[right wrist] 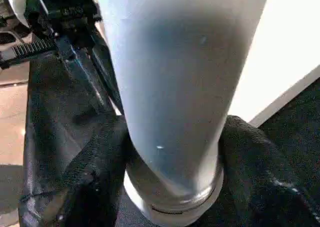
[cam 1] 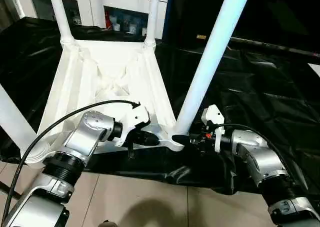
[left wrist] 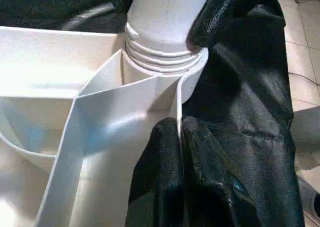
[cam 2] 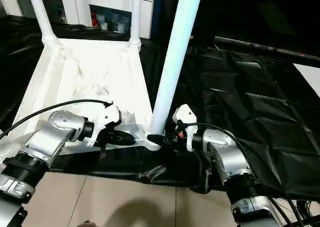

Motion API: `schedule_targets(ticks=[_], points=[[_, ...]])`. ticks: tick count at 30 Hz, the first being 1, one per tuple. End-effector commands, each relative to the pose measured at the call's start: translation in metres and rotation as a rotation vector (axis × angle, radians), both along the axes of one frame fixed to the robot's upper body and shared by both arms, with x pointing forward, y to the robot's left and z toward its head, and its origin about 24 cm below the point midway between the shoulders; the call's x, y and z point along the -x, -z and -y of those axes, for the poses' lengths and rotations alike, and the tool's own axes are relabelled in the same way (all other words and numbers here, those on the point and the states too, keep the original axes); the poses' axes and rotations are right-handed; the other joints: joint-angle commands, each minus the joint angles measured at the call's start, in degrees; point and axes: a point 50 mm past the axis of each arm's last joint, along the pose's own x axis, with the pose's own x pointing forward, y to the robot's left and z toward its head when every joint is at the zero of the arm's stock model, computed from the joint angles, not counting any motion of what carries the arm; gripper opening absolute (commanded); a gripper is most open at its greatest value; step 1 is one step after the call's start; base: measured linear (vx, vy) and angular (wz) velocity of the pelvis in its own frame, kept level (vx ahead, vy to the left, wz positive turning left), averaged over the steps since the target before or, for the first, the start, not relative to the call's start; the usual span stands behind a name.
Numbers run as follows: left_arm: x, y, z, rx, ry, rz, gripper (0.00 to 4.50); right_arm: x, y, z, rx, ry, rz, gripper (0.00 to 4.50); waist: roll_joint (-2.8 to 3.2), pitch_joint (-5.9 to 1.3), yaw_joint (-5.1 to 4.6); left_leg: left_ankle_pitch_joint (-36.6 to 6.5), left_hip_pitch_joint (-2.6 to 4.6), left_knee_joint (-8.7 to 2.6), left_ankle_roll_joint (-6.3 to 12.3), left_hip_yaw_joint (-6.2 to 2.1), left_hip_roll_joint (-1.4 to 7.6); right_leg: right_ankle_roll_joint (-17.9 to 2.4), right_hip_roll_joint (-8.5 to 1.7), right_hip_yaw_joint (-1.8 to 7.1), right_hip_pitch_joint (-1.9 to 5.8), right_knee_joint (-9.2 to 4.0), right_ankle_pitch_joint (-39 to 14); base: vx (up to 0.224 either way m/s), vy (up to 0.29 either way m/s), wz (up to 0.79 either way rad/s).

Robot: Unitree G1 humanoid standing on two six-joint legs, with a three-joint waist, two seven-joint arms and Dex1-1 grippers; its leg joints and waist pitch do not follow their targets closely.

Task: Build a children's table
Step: Rotate leg to tighten

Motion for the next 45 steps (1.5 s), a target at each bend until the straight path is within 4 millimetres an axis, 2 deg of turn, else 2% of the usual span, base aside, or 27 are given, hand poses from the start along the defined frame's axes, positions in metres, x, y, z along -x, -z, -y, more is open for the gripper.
schedule_targets(ticks=[1, 8, 9, 12, 16, 22, 25, 26, 27, 30, 33, 34, 36, 39, 40, 42, 44, 45], points=[[0.004, 0.000, 0.009, 0.050, 0.033, -0.010, 0.00, -0.001, 0.002, 0.006, 0.021, 0.007, -0.017, 2.50, 0.06, -3.25, 0.07, -10.03, 0.23, -3.19, 1.96, 0.60, 0.32, -11.39, -2.79, 1.82, 2.77, -3.50, -8.82, 0.000, 0.000, 0.00], [0.006, 0.002, 0.010, 0.051, 0.028, -0.021, 0.00, 0.004, 0.007, 0.002, 0.007, 0.000, -0.030, 2.17, 0.08, -3.27, 0.09, -10.13, 0.25, -3.19, 1.81, 0.58, 0.30, -11.25, -2.77, 1.81, 2.79, -3.51, -9.05, 0.000, 0.000, 0.00], [0.005, 0.003, 0.010, 0.052, 0.024, -0.021, 0.00, 0.004, 0.007, 0.002, 0.002, 0.006, -0.031, 2.13, 0.34, -3.28, 0.09, -10.21, 0.28, -3.20, 1.74, 0.56, 0.31, -11.28, -2.80, 1.82, 2.76, -3.50, -9.06, 0.000, 0.000, 0.00], [0.002, 0.003, 0.013, 0.060, -0.004, -0.011, 0.00, 0.003, 0.008, 0.002, -0.022, 0.058, -0.028, 2.11, 0.21, -3.28, 0.04, -10.57, 0.28, -3.21, 1.57, 0.57, 0.29, -11.34, -2.75, 1.82, 2.75, -3.54, -9.03, 0.000, 0.000, 0.00], [-0.006, 0.004, 0.018, 0.046, -0.072, 0.025, 0.00, -0.001, 0.010, 0.000, -0.032, 0.153, -0.026, 2.09, 0.21, -3.12, 0.02, -12.89, 0.40, -3.34, 0.58, 0.50, 0.23, -9.93, -2.87, 1.84, 2.58, -4.13, -14.15, 0.000, 0.000, 0.00], [-0.020, 0.005, 0.031, 0.018, -0.189, 0.085, 0.00, -0.006, 0.016, -0.009, -0.026, 0.287, -0.053, 2.05, 0.07, -3.14, 0.10, -13.43, 0.36, -3.37, -0.04, 0.37, 0.15, -8.25, -2.94, 1.82, 2.47, -4.53, -17.17, 0.000, 0.000, 0.00], [-0.031, 0.005, 0.049, 0.012, -0.302, 0.117, 0.00, -0.014, 0.022, -0.019, -0.017, 0.505, -0.090, 2.05, 0.20, -3.09, -0.09, -13.50, 0.43, -3.44, -0.52, 0.38, 0.08, -8.11, -2.78, 1.86, 2.17, -4.54, -17.14, 0.000, 0.000, 0.00], [-0.032, 0.005, 0.055, 0.013, -0.322, 0.116, 0.00, -0.016, 0.023, -0.023, -0.018, 0.566, -0.103, 2.05, 0.06, -3.15, -0.16, -13.42, 0.32, -3.48, -0.95, 0.35, 0.03, -7.80, -2.80, 1.83, 2.32, -4.53, -17.56, 0.000, 0.000, 0.00], [-0.034, 0.006, 0.062, 0.008, -0.342, 0.128, 0.00, -0.016, 0.024, -0.030, -0.007, 0.595, -0.102, 2.05, 0.37, -3.14, -0.08, -13.84, 0.53, -3.47, -1.12, 0.32, 0.07, -7.71, -2.91, 1.88, 2.12, -4.61, -17.80, 0.000, 0.000, 0.00], [-0.036, 0.007, 0.071, -0.008, -0.352, 0.146, 0.00, -0.015, 0.025, -0.042, 0.026, 0.587, -0.066, 2.05, 0.18, -3.21, -0.08, -13.96, 0.41, -3.45, -1.05, 0.30, -0.05, -7.11, -2.76, 1.85, 2.25, -4.69, -16.88, 0.000, 0.000, 0.00], [-0.036, 0.008, 0.071, -0.017, -0.331, 0.154, 0.00, -0.013, 0.016, -0.049, -0.044, 0.517, -0.025, 2.05, 0.26, -3.31, -0.01, -13.21, 0.25, -3.42, -0.13, 0.29, 0.02, -7.53, -2.79, 1.86, 2.47, -4.45, -13.63, 0.000, 0.000, 0.00], [-0.035, 0.008, 0.070, -0.015, -0.326, 0.154, 0.00, -0.013, 0.015, -0.049, -0.055, 0.513, -0.019, 2.39, 0.45, -3.27, 0.02, -13.16, 0.30, -3.44, 0.10, 0.33, 0.04, -8.00, -2.73, 1.87, 2.43, -4.44, -12.51, 0.000, 0.000, 0.00], [-0.034, 0.008, 0.067, -0.012, -0.303, 0.149, 0.00, -0.014, 0.011, -0.044, -0.077, 0.490, -0.010, 2.73, 0.25, -3.25, 0.12, -13.46, 0.28, -3.43, 0.45, 0.36, -0.02, -8.20, -2.75, 1.82, 2.56, -4.47, -12.84, 0.000, 0.000, 0.00], [-0.032, 0.007, 0.061, 0.008, -0.247, 0.136, 0.00, -0.013, 0.008, -0.034, -0.083, 0.417, -0.013, 2.82, 0.11, -3.14, 0.06, -13.89, 0.14, -3.48, 1.12, 0.32, 0.04, -8.04, -2.82, 1.79, 2.62, -4.64, -14.26, 0.000, 0.000, 0.00], [-0.030, 0.006, 0.058, 0.019, -0.224, 0.132, 0.00, -0.012, 0.007, -0.030, -0.073, 0.383, -0.010, 3.13, 0.15, -3.15, 0.07, -13.65, 0.15, -3.47, 1.30, 0.33, 0.07, -8.12, -2.88, 1.83, 2.65, -4.66, -14.53, 0.000, 0.000, 0.00], [-0.029, 0.006, 0.056, 0.026, -0.211, 0.126, 0.00, -0.011, 0.006, -0.027, -0.064, 0.354, -0.008, 3.20, 0.18, -3.14, 0.10, -13.38, 0.10, -3.47, 1.51, 0.29, 0.19, -8.49, -2.93, 1.82, 2.73, -4.59, -14.19, 0.000, 0.000, 0.00], [-0.022, 0.005, 0.044, 0.045, -0.126, 0.094, 0.00, -0.006, 0.006, -0.012, -0.004, 0.236, -0.001, 3.21, 0.05, -3.13, 0.03, -13.10, -0.09, -3.48, 1.69, 0.24, 0.19, -8.70, -2.89, 1.72, 3.01, -4.49, -13.93, 0.000, 0.000, 0.00], [-0.017, 0.004, 0.039, 0.052, -0.074, 0.078, 0.00, -0.004, 0.007, -0.007, 0.019, 0.196, -0.006, 3.21, 0.17, -3.10, 0.00, -12.92, -0.08, -3.47, 1.95, 0.28, 0.22, -8.85, -2.91, 1.77, 2.80, -4.47, -13.92, 0.000, 0.000, 0.00]])
